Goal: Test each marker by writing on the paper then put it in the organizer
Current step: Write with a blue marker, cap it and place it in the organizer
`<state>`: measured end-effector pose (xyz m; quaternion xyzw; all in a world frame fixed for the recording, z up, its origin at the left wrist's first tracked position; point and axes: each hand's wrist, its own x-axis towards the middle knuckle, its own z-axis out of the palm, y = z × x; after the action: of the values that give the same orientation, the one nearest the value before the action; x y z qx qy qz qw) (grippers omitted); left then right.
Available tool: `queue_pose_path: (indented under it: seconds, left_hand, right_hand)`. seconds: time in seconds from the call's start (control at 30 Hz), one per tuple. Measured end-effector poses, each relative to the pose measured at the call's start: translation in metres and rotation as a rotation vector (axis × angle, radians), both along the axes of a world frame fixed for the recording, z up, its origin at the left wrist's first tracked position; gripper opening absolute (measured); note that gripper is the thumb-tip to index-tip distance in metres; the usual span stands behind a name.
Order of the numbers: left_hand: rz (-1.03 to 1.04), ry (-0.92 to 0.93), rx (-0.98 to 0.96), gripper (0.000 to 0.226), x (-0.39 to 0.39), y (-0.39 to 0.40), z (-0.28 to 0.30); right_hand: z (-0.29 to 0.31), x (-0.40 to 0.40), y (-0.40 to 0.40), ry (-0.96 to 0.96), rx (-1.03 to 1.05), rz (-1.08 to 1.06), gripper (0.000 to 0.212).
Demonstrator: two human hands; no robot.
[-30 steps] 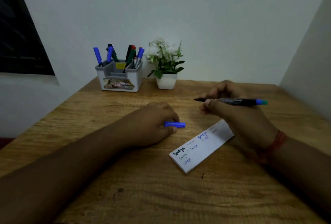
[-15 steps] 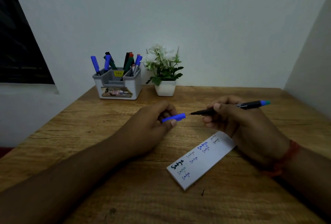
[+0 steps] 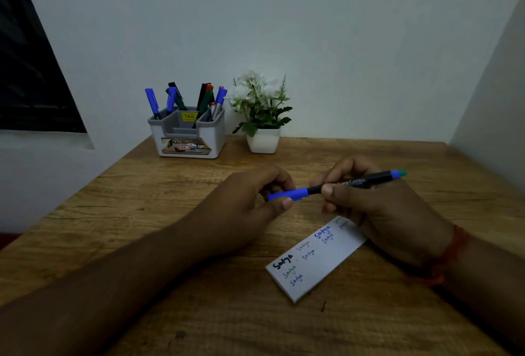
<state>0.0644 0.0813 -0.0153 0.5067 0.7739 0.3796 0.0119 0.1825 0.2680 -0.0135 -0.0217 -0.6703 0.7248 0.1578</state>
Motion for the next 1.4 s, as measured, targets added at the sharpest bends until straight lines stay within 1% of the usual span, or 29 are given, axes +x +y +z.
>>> queue_pose_path:
  seconds: [0.1,0.23,0.33,0.5,0.63,0.67,0.7,0.77,0.83,0.87,1.0,1.07,1.13,1.23,1.3,1.4]
  left_hand:
    - [-0.02,0.013,0.031,0.014,0.003,0.0,0.0]
    - [-0.003,-0.008,0.103,0.011,0.005,0.0,-0.001]
    - [0.021,-0.017,0.15,0.011,0.008,0.001,-0.002]
    - [0.04,-0.013,0.167,0.01,0.011,0.005,0.0]
    - [0.037,-0.016,0.189,0.008,0.001,0.008,0.002]
    - [0.039,-0.022,0.194,0.007,-0.002,0.006,0.002]
    - [0.045,-0.026,0.204,0.007,-0.006,0.003,0.002]
    - [0.062,-0.041,0.235,0.009,-0.015,-0.003,0.002]
    - [0.07,-0.056,0.291,0.011,-0.021,-0.006,0.001]
    - [0.067,-0.054,0.319,0.011,-0.023,-0.006,0.001]
    - [0.063,0.035,0.372,0.011,-0.027,-0.005,0.001]
    - [0.081,0.052,0.382,0.01,-0.031,-0.007,0.003]
    - [0.094,0.053,0.361,0.01,-0.038,-0.01,0.004]
    - [0.128,0.071,0.336,0.015,-0.05,-0.016,0.007]
    - [0.185,0.016,0.392,0.018,-0.06,-0.022,0.009]
    - [0.361,-0.16,0.468,0.023,-0.078,-0.03,0.01]
  right_hand:
    - [-0.004,-0.001,-0.004,0.015,0.079,-0.011,0.022]
    - [-0.006,-0.002,-0.005,0.049,0.128,-0.02,0.04]
    - [-0.007,-0.002,-0.007,0.058,0.092,0.012,0.043]
    - [-0.009,-0.006,-0.008,0.072,-0.007,0.031,0.042]
    - [-0.005,-0.004,-0.006,0.078,0.015,0.032,0.047]
    - [-0.003,-0.001,-0.005,0.07,0.048,0.027,0.045]
    - [0.0,0.002,-0.005,0.051,0.103,0.01,0.039]
    - [0.005,0.007,-0.006,-0.001,0.279,-0.049,0.028]
    - [0.008,0.01,-0.009,-0.022,0.444,-0.079,0.029]
    - [0.009,0.01,-0.013,-0.024,0.483,-0.084,0.029]
    - [0.011,0.004,-0.024,-0.04,0.546,-0.142,0.025]
    - [0.018,-0.001,-0.024,-0.011,0.544,-0.197,0.017]
    - [0.032,-0.009,-0.021,0.029,0.489,-0.243,0.01]
    - [0.06,-0.035,-0.02,0.098,0.379,-0.245,0.005]
    - [0.081,-0.061,-0.027,0.143,0.431,-0.27,0.005]
    - [0.111,-0.105,-0.044,0.238,0.515,-0.329,0.006]
